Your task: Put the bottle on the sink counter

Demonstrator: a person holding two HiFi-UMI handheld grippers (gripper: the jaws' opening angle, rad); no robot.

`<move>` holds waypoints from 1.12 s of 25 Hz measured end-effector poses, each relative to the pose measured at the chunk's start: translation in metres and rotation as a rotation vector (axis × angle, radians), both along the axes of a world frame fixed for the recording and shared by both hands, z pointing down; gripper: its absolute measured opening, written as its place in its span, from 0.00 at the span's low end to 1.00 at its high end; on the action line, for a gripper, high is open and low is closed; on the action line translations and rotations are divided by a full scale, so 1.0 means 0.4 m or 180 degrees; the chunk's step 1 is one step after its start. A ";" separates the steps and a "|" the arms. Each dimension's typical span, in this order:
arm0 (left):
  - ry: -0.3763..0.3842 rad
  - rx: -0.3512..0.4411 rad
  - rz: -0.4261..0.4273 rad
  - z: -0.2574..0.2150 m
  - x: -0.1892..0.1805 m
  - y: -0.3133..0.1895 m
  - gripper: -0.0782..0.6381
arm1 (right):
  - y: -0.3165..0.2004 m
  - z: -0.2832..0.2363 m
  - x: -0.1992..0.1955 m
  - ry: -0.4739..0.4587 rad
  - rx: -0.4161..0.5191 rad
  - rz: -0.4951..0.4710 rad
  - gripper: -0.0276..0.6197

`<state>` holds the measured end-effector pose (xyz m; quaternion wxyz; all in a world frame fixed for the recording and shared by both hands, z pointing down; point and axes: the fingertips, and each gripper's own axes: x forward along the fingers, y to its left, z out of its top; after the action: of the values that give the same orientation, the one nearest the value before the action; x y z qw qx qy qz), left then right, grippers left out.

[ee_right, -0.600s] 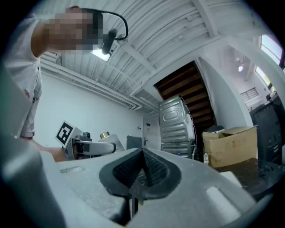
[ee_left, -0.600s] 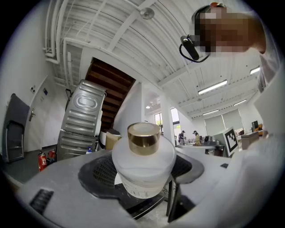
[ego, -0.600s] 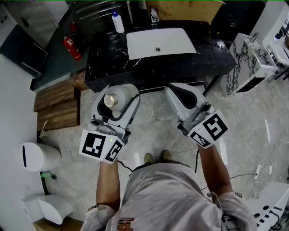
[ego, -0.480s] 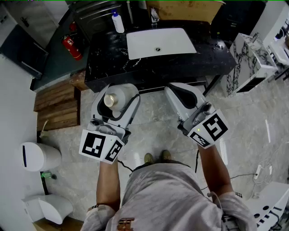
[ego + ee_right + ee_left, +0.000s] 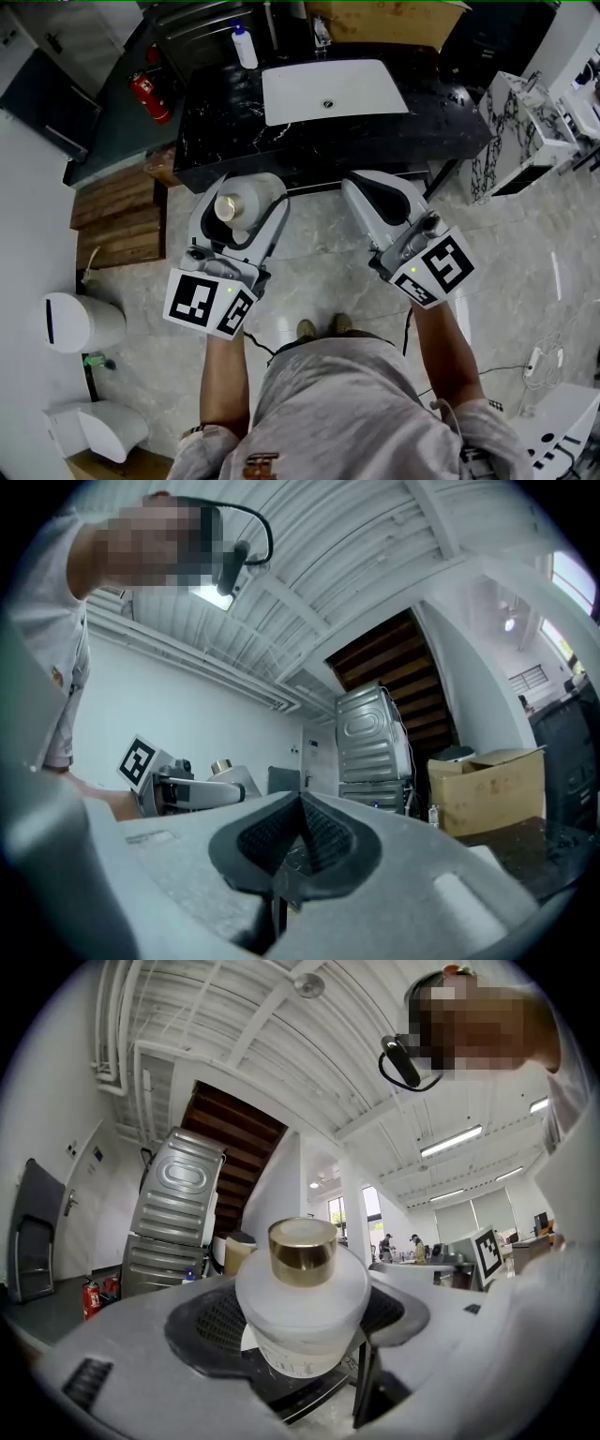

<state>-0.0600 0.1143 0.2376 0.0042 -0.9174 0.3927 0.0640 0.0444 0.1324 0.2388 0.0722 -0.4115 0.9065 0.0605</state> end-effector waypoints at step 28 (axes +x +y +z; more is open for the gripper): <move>-0.0090 0.0016 -0.0394 0.010 0.078 -0.097 0.57 | -0.094 0.010 0.133 -0.0009 0.0028 -0.0255 0.04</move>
<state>-0.0286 0.0755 0.2417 0.0160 -0.8922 0.4485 0.0517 0.0977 0.0946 0.2427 0.0777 -0.3746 0.9219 0.0610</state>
